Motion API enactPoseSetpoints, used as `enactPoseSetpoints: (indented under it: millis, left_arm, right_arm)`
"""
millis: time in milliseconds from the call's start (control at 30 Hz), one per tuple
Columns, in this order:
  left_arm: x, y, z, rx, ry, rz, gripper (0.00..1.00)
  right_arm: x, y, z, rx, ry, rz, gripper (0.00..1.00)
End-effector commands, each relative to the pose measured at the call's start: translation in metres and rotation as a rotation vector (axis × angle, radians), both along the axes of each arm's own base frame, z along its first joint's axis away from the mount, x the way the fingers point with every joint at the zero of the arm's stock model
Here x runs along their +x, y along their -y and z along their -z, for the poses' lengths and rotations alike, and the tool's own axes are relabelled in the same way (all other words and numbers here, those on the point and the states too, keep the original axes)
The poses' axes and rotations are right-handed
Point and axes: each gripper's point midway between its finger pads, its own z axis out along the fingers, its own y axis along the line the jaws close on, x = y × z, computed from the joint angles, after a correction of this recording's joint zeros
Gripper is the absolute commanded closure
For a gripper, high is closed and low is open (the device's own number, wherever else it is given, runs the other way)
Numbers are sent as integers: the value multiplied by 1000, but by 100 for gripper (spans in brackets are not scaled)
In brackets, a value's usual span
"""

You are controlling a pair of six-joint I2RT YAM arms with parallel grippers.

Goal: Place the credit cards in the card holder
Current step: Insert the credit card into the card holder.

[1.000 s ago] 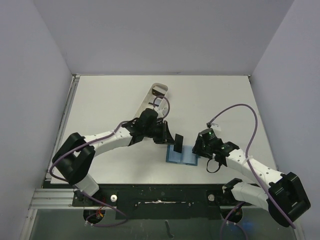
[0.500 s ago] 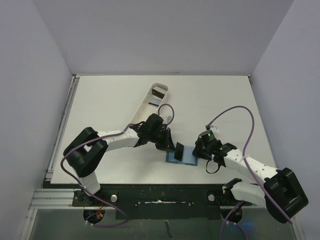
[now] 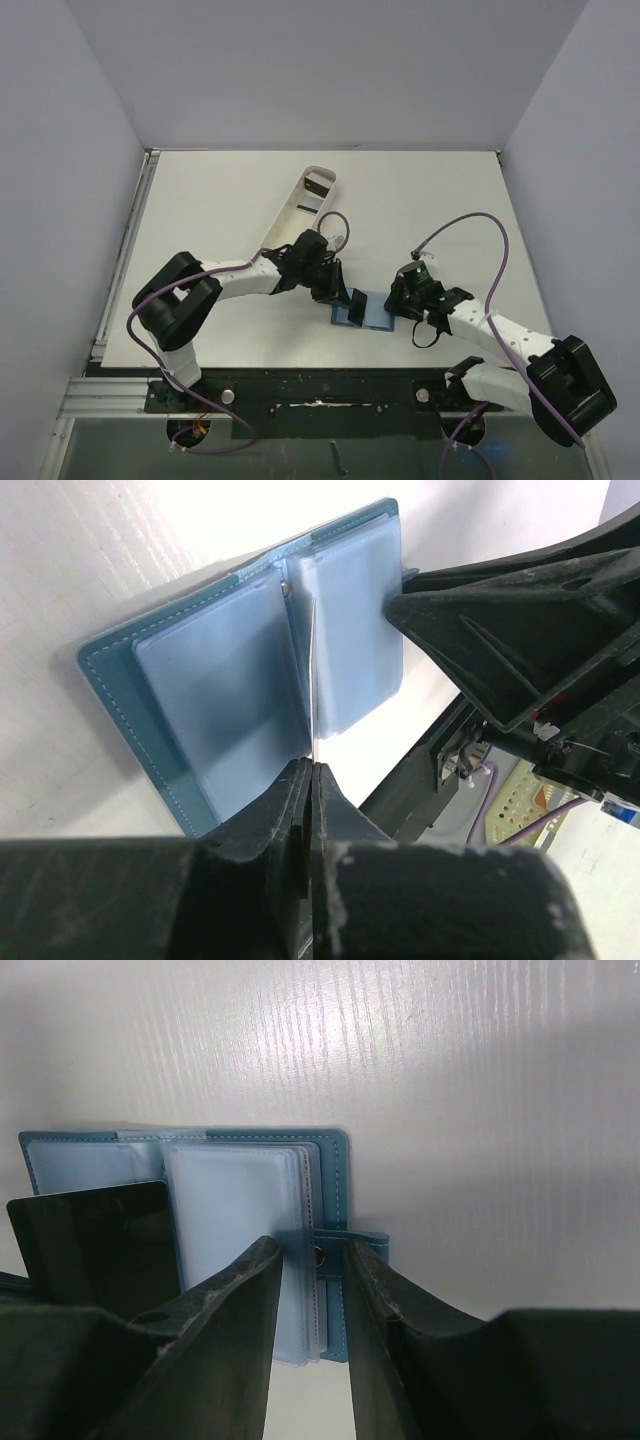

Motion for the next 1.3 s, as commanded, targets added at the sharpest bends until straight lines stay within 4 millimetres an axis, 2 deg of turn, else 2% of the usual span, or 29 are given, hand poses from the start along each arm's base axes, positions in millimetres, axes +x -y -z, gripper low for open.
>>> enactPoseSetpoints:
  millis: [0,433,700,900,1267]
  left_arm:
    - [2,12,-9,-47,19,26,100]
    - [-1,19,9,-14,-15,13,100]
    - [1,21,-3,-31,-5,-2,100]
    - [6,22,-4,-41,-1,-45,100]
    - [12,16,-2,-25,9,-79,100]
  right_arm:
    - [0,-1,0,18,10,-4,69]
    - [-4,-2,4,22,-1,3,69]
    - [-4,2,2,-1,-9,12,69]
    - [-4,4,-4,-5,-6,26,63]
    - [-12,1,1,4,-24,15,71]
